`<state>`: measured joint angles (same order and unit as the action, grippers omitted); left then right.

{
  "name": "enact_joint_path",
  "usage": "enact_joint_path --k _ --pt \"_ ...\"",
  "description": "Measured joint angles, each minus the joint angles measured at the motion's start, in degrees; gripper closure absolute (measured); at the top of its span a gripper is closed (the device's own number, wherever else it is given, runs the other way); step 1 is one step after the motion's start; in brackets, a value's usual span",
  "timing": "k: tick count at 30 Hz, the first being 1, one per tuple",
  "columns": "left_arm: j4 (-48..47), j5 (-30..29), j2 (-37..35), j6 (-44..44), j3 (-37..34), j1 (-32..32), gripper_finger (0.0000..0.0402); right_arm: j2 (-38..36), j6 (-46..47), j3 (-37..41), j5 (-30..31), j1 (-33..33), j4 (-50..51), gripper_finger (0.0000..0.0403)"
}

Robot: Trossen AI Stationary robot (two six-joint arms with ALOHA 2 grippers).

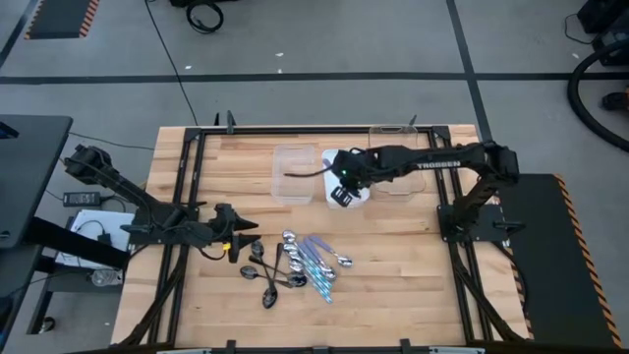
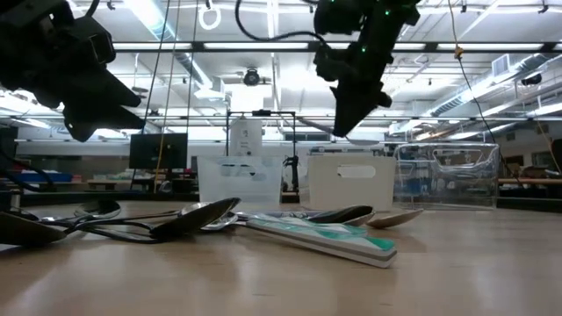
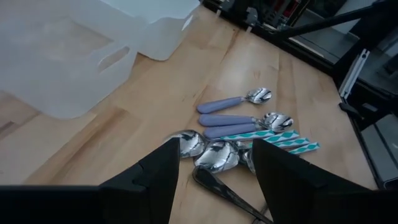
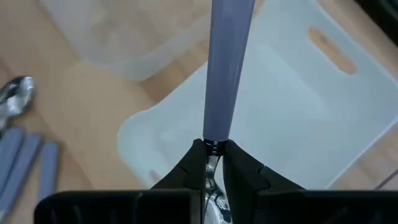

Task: Sort silverware by color (type)
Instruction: Put the violet spoon into the white bin

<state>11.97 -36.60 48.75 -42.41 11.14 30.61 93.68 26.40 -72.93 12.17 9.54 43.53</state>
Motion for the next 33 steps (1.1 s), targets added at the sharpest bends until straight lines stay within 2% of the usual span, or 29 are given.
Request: enact_joint_path --k 11,25,29,33 --pt "0.04 0.00 -0.02 -0.77 -0.04 0.00 0.0194 4.00 -2.22 0.13 -2.46 6.62 0.01 0.0359" --pt "0.22 0.00 -0.02 -0.92 -0.04 -0.02 0.0194 13.40 -1.40 0.17 -7.74 7.17 1.09 0.0358" --pt "0.22 0.00 -0.02 -0.53 -0.04 -0.02 0.0194 14.22 -1.12 0.20 -7.64 7.16 1.49 0.0336" --pt "0.22 0.00 -0.02 -0.47 -0.04 -0.02 0.0193 13.70 -1.21 0.17 -7.33 7.17 1.20 0.0291"
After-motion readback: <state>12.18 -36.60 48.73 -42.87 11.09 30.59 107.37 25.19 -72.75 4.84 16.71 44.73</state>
